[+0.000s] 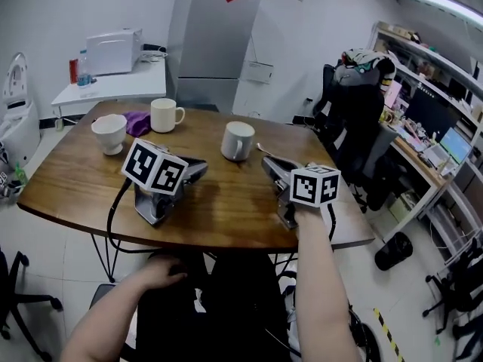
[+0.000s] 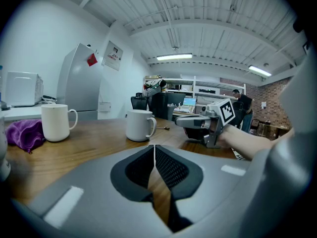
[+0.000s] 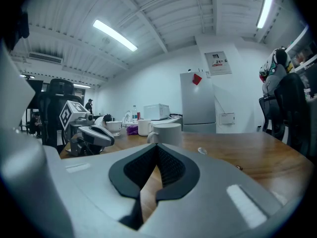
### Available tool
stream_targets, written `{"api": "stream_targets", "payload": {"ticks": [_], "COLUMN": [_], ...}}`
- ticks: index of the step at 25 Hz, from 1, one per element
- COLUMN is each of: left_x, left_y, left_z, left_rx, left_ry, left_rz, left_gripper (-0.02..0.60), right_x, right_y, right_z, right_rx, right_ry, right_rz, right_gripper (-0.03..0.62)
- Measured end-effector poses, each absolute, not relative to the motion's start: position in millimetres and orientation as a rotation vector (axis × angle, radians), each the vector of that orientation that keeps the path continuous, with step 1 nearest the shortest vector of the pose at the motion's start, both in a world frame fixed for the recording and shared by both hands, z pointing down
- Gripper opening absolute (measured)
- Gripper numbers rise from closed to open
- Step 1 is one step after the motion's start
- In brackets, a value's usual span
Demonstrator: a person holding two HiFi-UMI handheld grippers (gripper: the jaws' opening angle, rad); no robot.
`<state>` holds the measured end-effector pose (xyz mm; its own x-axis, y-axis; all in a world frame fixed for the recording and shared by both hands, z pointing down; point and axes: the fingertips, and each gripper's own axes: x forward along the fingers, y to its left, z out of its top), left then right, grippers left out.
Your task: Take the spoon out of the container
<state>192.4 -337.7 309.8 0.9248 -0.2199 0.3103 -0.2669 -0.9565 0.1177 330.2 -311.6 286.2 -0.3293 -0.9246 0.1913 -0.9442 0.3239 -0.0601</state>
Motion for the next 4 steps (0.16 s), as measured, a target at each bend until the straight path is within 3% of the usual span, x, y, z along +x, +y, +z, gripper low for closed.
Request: {"api": "stream_targets", "payload": {"ticks": [4], "left_x": [196.2], "left_y": [-335.1], "left_z": [309.0], "left_rx": [2.919], "left_ry": [-0.379], "left_rz": [0.429], "left_gripper": [0.012], "right_x": [331.4], "right_y": [-309.3], "right_z": [283.1], "right_rx": [1.723], "right_ry": [-2.459], "right_rz": [0.241], "right_gripper": [0.002]}}
